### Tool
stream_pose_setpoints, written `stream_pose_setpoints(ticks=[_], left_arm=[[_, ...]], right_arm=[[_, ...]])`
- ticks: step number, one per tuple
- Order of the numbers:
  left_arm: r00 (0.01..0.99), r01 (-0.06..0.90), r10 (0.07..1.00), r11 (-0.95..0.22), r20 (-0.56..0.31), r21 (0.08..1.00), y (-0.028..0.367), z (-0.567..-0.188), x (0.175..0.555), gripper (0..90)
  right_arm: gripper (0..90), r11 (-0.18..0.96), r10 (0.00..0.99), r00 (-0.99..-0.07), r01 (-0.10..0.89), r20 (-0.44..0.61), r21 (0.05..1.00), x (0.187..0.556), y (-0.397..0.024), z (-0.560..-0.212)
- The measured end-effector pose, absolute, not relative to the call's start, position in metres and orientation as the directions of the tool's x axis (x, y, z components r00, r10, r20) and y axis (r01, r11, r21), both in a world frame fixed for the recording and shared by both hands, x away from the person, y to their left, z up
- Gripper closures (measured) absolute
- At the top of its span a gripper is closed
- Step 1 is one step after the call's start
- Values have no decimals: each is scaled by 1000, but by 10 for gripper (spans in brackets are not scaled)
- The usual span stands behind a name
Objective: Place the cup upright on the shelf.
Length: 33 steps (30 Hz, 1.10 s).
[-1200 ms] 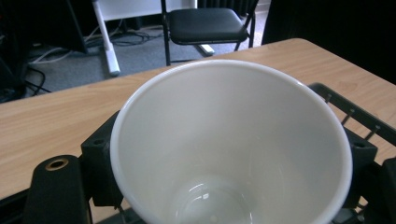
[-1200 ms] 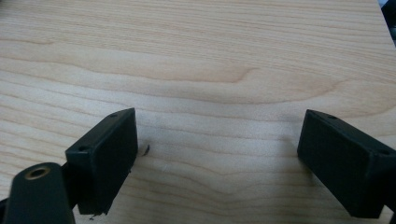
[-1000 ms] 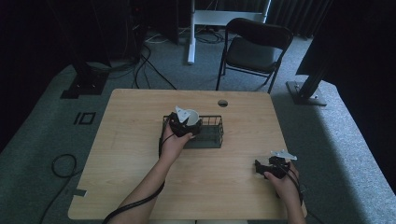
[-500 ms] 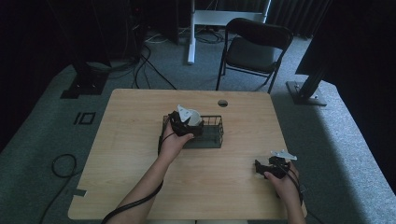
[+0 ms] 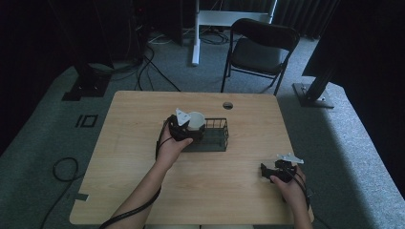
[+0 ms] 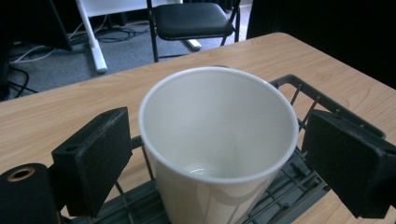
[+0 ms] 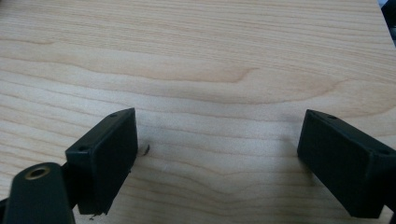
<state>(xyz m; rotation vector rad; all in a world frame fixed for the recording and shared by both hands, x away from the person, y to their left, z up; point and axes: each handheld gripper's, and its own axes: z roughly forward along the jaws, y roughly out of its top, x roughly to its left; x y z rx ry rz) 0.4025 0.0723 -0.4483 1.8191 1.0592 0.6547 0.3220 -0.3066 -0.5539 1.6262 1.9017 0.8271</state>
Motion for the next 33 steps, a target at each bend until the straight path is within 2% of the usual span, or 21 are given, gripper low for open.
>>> stream_pose_setpoints(ticks=[33], left_arm=[[479,373,878,-209,5,904,126,-445,368,91]], right_arm=[[117,102,987,-161,682,12,724,322,-307,-554]])
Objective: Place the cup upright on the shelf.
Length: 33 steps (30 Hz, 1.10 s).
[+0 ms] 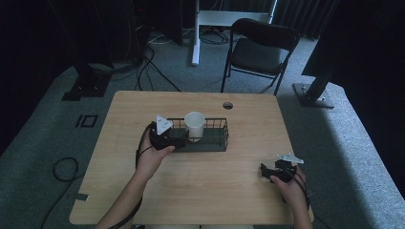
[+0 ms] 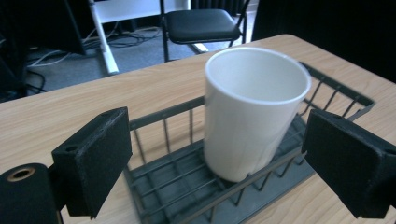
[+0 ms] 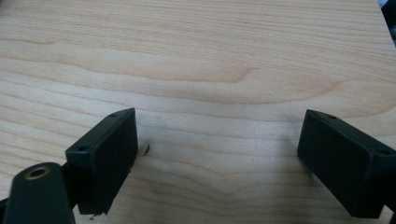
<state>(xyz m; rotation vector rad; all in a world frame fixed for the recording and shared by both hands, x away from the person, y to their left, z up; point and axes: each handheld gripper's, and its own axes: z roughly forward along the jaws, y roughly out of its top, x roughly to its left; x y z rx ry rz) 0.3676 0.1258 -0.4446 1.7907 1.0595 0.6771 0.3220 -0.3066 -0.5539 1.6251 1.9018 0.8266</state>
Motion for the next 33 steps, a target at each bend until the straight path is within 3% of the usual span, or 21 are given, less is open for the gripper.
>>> stream_pose_setpoints(ticks=[33], left_arm=[[397,448,916,-134,-62,884,192,-488,325,92]], right_arm=[[118,103,987,-161,683,12,723,322,-307,-554]])
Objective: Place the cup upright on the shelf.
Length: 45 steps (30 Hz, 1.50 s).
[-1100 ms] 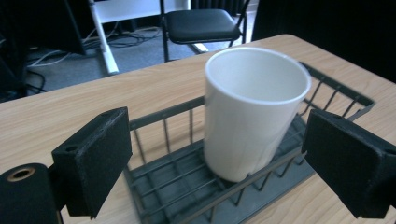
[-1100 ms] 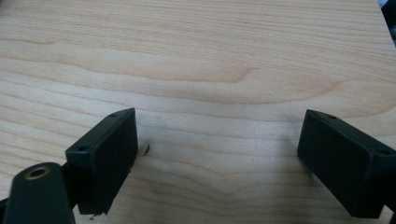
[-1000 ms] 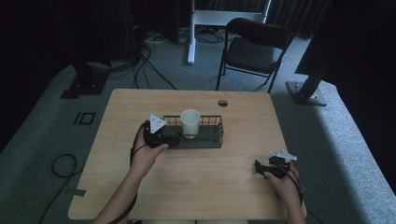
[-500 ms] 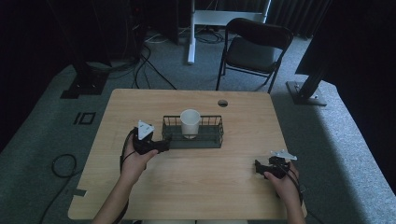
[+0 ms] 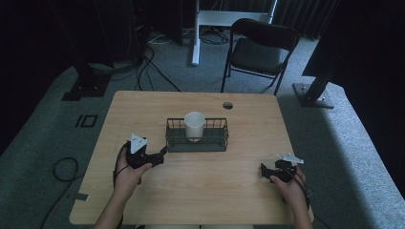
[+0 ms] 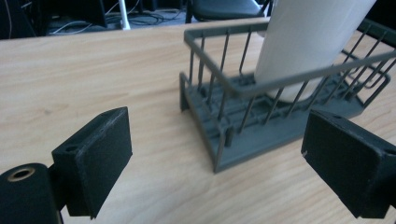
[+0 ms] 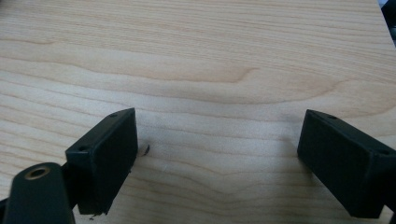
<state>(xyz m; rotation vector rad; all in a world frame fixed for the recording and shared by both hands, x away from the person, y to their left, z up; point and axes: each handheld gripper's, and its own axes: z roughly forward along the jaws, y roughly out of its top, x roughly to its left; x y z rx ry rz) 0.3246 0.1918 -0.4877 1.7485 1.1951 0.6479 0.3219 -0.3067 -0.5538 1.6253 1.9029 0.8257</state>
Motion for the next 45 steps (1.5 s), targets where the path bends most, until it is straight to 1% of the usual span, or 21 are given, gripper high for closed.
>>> stream_pose_setpoints(ticks=[5,17,34,36,39,41,45], left_arm=[[400,471,913,-135,-75,872,197,-499,315,92],[344,521,936,-125,-74,844,212,-522,304,92],[298,574,954,-143,-43,806,228,-536,297,91],[271,603,962,-151,-24,783,230,-537,296,92],[239,624,971,-134,-25,770,235,-541,297,92],[234,639,972,-146,-10,755,239,-542,296,92],[213,656,977,-128,-20,744,245,-544,296,92]], right_arm=[[117,104,987,-162,683,11,723,322,-307,-554],[117,106,987,-163,681,9,724,322,-307,-554],[117,105,987,-162,681,10,724,322,-307,-554],[117,105,987,-162,682,10,724,322,-307,-554],[117,105,987,-162,682,9,724,322,-307,-554],[117,105,987,-162,682,10,724,322,-307,-554],[117,105,987,-163,682,10,724,322,-307,-554]])
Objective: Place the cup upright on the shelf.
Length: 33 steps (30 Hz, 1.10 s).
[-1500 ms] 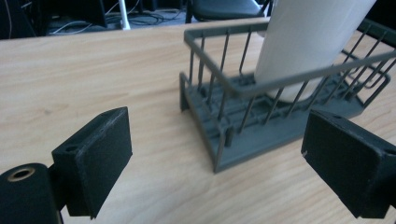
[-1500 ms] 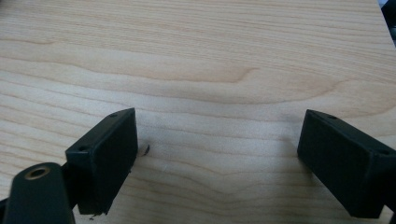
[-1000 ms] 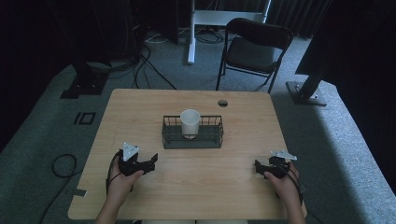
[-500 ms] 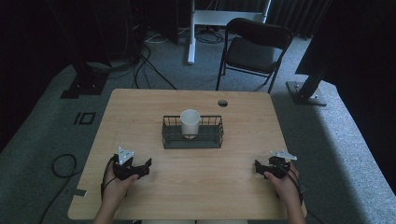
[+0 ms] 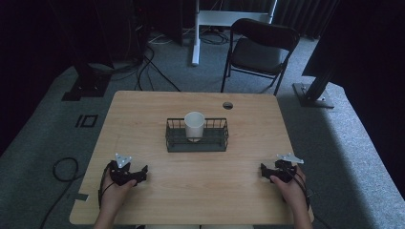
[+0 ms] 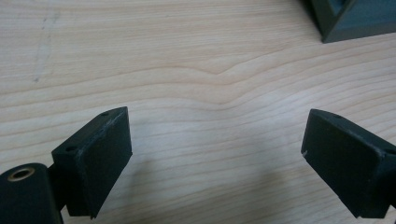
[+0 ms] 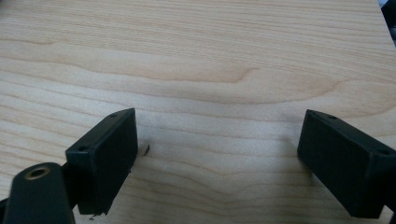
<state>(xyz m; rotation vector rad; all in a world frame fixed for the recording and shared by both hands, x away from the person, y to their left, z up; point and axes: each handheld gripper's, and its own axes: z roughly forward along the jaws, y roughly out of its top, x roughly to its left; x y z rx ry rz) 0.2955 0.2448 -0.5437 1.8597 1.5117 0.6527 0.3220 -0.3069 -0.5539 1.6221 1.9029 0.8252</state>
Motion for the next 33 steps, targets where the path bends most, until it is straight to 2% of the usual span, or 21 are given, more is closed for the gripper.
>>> stream_pose_setpoints(ticks=[6,15,26,29,33], left_arm=[[175,667,985,-119,0,735,254,-546,294,92],[65,695,998,-44,-3,718,276,-550,294,91],[60,709,998,-46,4,704,279,-551,294,89],[13,710,1000,-11,3,705,275,-551,292,89],[-3,710,1000,0,3,704,273,-551,293,89]], right_arm=[[117,105,987,-162,682,10,724,322,-307,-554],[117,105,987,-162,681,10,724,322,-307,-554],[117,105,987,-162,681,10,724,322,-307,-554],[117,105,987,-162,681,10,724,322,-307,-554],[116,105,987,-163,682,10,724,322,-307,-554]])
